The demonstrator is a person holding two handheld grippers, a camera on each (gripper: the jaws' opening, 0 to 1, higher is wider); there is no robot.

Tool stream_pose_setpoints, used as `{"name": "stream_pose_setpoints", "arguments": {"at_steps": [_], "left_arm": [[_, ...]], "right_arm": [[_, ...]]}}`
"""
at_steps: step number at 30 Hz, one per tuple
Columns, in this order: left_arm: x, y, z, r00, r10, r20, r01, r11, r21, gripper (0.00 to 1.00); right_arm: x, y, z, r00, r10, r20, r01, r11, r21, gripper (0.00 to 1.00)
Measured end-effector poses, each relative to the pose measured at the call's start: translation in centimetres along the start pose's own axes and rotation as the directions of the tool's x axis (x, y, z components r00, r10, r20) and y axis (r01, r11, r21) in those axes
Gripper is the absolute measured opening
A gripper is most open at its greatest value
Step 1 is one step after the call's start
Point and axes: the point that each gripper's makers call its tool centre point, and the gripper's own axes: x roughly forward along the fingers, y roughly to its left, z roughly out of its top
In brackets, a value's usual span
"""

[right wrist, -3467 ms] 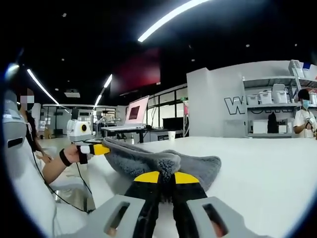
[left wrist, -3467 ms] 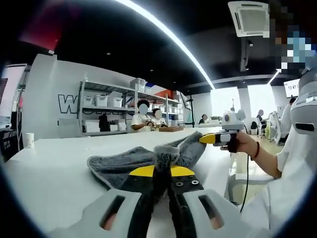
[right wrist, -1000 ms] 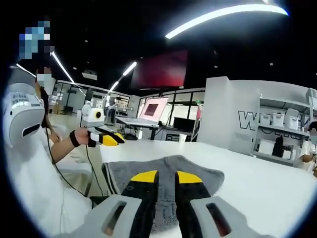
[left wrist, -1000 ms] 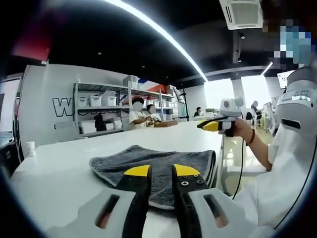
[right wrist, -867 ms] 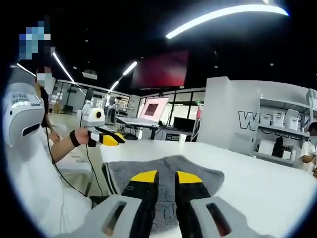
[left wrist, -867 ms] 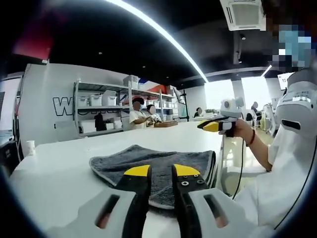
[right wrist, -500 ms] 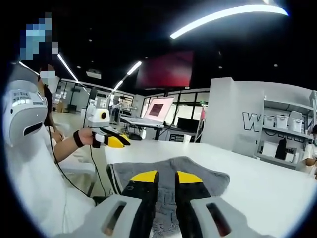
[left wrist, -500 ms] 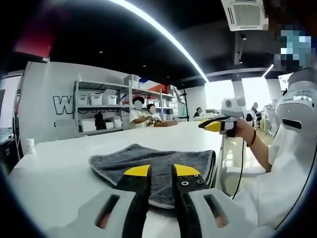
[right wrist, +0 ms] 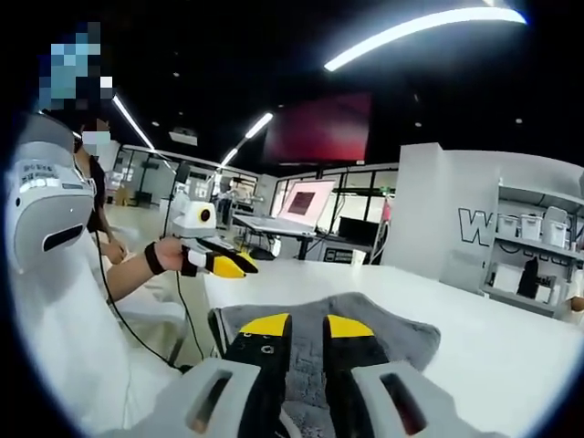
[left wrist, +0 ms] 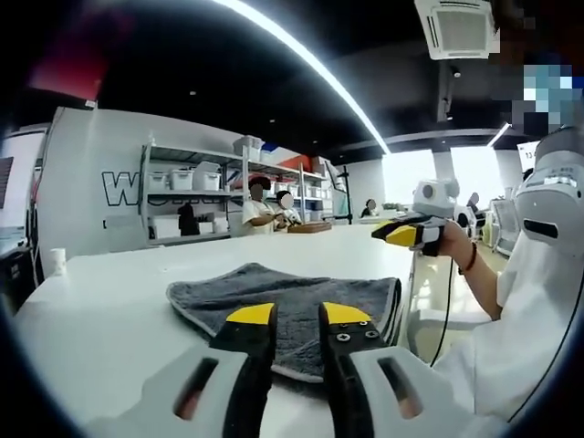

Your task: Open the folded towel by lifting each exposed corner and separating the folded layers until the towel lies flat within the target outline without major curled edges

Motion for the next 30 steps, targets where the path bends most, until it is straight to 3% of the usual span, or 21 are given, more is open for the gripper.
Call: {"name": "stream_pose_setpoints", "arguments": {"at_steps": [6,30], "left_arm": [[0.2,0.1,0.1,1.000,0.007,0.009,-0.006,1.000,-0.026,0.19],[0.7,2.0,-0.2,0.999,0.038,0.008,-0.037,0.998,-0.051,0.21]], "right_arm": [[1.0,1.4,0.6,0.999,0.036,0.002,-0.036,0.999,-0.015,0.07],[2.7,3.1,0.7,0.997,0.083,0.000,-0.083,0.996,-0.018,0.08]]}}
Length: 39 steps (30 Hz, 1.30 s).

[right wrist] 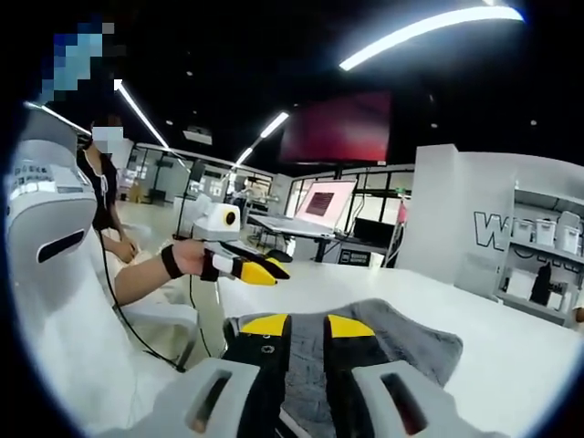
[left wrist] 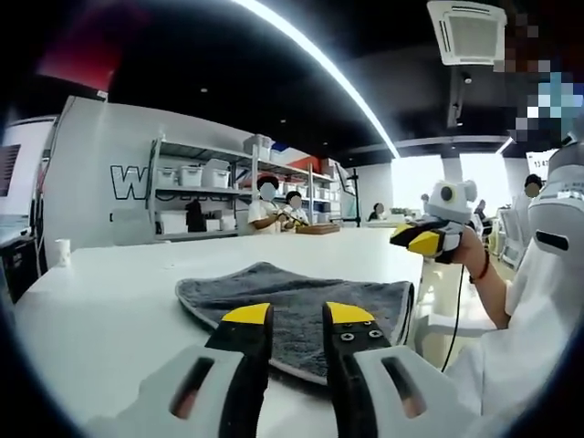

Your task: Open the folded towel by lifting each exposed corner and separating the folded layers until the towel lies flat within the target outline without major curled edges

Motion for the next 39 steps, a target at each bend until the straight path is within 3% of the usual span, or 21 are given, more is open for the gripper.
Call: {"name": "stream_pose_setpoints", "arguments": {"at_steps": [18,24,39], "left_arm": [[0.8,1.8,0.4,1.000,0.026,-0.002,-0.026,0.999,-0.027,0.23],[1.3,3.0,0.4,0.997,0.072,-0.012,-0.072,0.997,-0.026,0.24],[2.3,4.3,0.4,0.995,0.100,-0.017,-0.101,0.993,-0.053,0.25]], "right_arm": [[1.6,1.6,0.3,0.999,0.040,-0.007,-0.040,0.999,-0.015,0.09],[2.0,2.0,0.4,0.999,0.051,-0.007,-0.051,0.999,-0.020,0.09],[3.4,3.3,0.1,0.996,0.087,-0.020,-0.087,0.996,-0.020,0.10]]}}
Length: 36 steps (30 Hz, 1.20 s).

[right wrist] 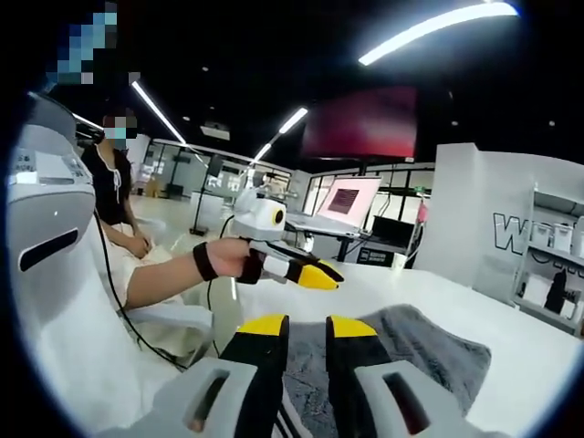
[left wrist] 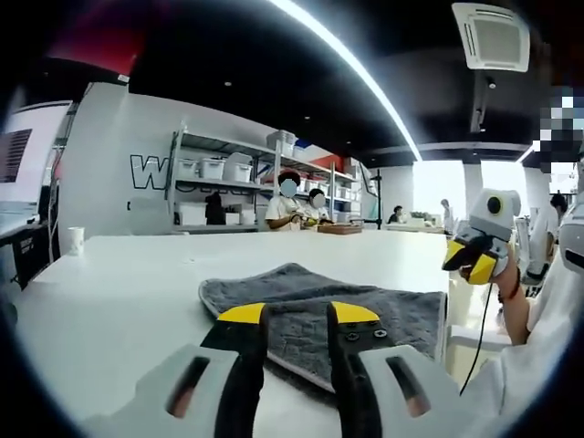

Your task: Open the folded towel by lifting each exposed corner and separating the folded layers until the towel lies flat within the target outline without major curled edges

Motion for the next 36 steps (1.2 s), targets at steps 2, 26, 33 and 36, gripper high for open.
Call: {"name": "stream_pose_setpoints", "arguments": {"at_steps": [2,26,33,36], "left_arm": [[0.1,0.1,0.1,1.000,0.000,-0.001,0.000,1.000,-0.001,0.25],[2.1,2.7,-0.9,0.998,0.058,-0.016,-0.059,0.996,-0.066,0.28],[2.8,2.9,-1.1,0.997,0.066,-0.043,-0.069,0.996,-0.049,0.29],[3.0,2.9,-0.9,0.997,0.070,-0.033,-0.072,0.996,-0.061,0.29]], "right_arm": [[0.2,0.1,0.0,1.000,0.005,0.001,-0.005,1.000,0.001,0.10],[2.6,1.9,-0.6,0.998,0.048,-0.028,-0.048,0.999,-0.002,0.14],[2.9,2.1,-0.8,0.998,0.052,-0.034,-0.052,0.999,-0.001,0.14],[3.1,2.2,-0.8,0.998,0.054,-0.034,-0.054,0.999,0.002,0.15]]}}
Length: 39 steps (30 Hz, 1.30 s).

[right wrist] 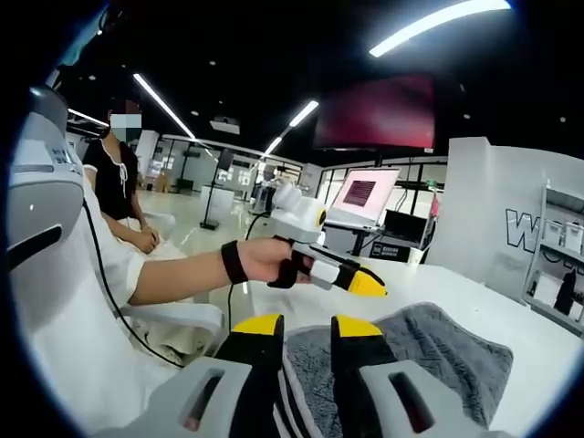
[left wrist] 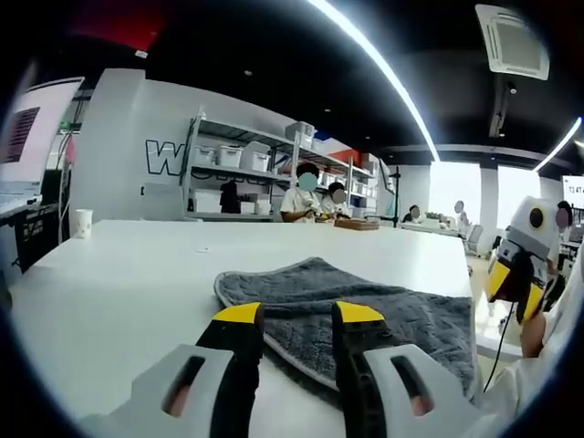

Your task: Open the folded towel by lifting each exposed corner and separating the folded layers until the towel lies flat within the target outline without major curled edges

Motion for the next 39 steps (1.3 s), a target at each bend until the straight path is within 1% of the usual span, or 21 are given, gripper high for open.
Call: {"name": "stream_pose_setpoints", "arguments": {"at_steps": [5,15,16,21,26,31,35,39], "left_arm": [[0.4,0.2,-0.1,1.000,0.009,-0.004,-0.009,1.000,-0.006,0.30],[1.3,0.7,0.0,1.000,0.002,-0.006,-0.002,1.000,-0.031,0.31],[1.5,1.1,0.0,1.000,0.017,-0.010,-0.017,0.999,-0.036,0.31],[2.0,1.4,-0.4,0.999,0.022,-0.025,-0.023,0.999,-0.036,0.32],[2.2,1.6,-0.5,0.999,0.028,-0.024,-0.029,0.999,-0.045,0.32],[2.4,2.0,-1.0,0.999,0.040,-0.031,-0.042,0.997,-0.064,0.33],[2.4,2.1,-1.1,0.999,0.042,-0.032,-0.044,0.996,-0.071,0.33],[2.4,2.2,-1.0,0.999,0.045,-0.029,-0.047,0.996,-0.073,0.33]], "right_arm": [[0.3,0.1,-0.1,1.000,0.003,-0.007,-0.003,1.000,-0.004,0.16],[1.1,0.4,-0.5,1.000,0.008,-0.022,-0.008,1.000,0.004,0.18],[1.4,0.6,-0.6,1.000,0.013,-0.028,-0.013,1.000,0.002,0.18],[1.8,0.8,-0.7,0.999,0.020,-0.033,-0.020,1.000,0.003,0.19],[2.1,0.9,-0.8,0.999,0.022,-0.037,-0.022,1.000,0.002,0.20],[2.4,0.7,-0.7,0.999,0.011,-0.038,-0.011,1.000,-0.005,0.22],[2.7,0.7,-0.7,0.999,0.010,-0.033,-0.010,1.000,-0.003,0.23],[3.1,0.7,-1.1,0.999,0.005,-0.048,-0.005,1.000,-0.008,0.25]]}}
